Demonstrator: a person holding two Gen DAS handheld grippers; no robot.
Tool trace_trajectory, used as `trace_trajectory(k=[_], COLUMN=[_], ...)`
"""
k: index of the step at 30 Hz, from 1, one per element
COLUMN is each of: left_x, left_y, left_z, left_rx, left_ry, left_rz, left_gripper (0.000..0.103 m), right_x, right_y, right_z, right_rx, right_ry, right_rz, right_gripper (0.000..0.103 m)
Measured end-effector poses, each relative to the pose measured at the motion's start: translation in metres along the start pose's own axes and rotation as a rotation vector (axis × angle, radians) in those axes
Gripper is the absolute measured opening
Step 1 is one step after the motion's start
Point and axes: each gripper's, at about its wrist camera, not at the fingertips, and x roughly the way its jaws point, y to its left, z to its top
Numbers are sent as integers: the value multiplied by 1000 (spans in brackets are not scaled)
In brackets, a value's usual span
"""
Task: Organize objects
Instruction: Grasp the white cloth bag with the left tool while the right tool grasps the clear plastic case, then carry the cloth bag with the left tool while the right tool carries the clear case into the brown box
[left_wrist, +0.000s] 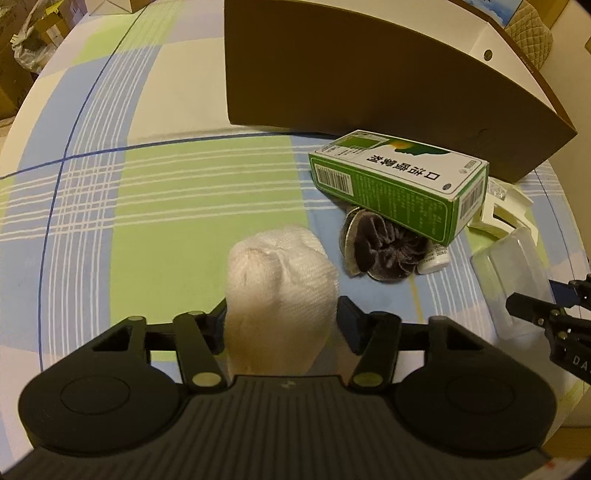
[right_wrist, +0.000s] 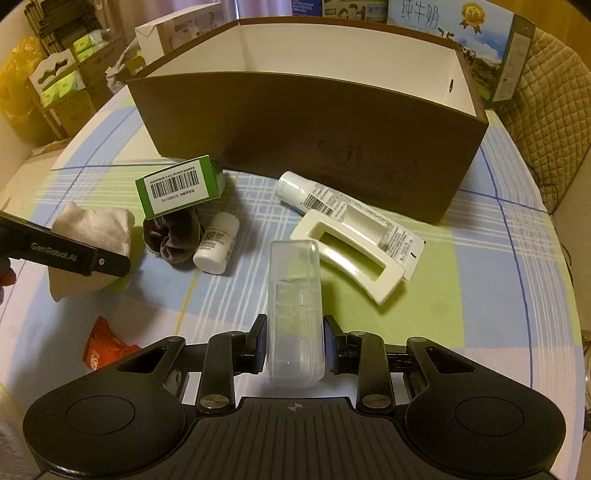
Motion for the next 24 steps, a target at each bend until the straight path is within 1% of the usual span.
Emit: trace_trajectory(k=[1,7,11,14,16,19,24], left_x=[0,-2,-4,-5,-6,-8,-12], left_y=[0,3,4,4,4,5,7], left_z=[1,-1,-2,-2,-3,-4,-5], left_rx=[5,11,7,11,13,10,3], left_ry=[-7,-27,-31,-33,-35,-36,-39], left_rz=[2,-7,-10,-5,-1,4,9], left_gripper=[46,36,34,33,32,31,30], right_x=[0,10,17,17,14,6,-7], right_y=[1,6,6,6,11,22,37], right_z=[1,4,8,10,9,6,2], right_rx=[1,-13,-2,-12,-67,-161,-277], right_ry=[2,23,30,1,-27,-74,-119], right_rz=[3,-14,-22,-20,-26,-58,-103], right_gripper=[28,28,28,28,28,28,28])
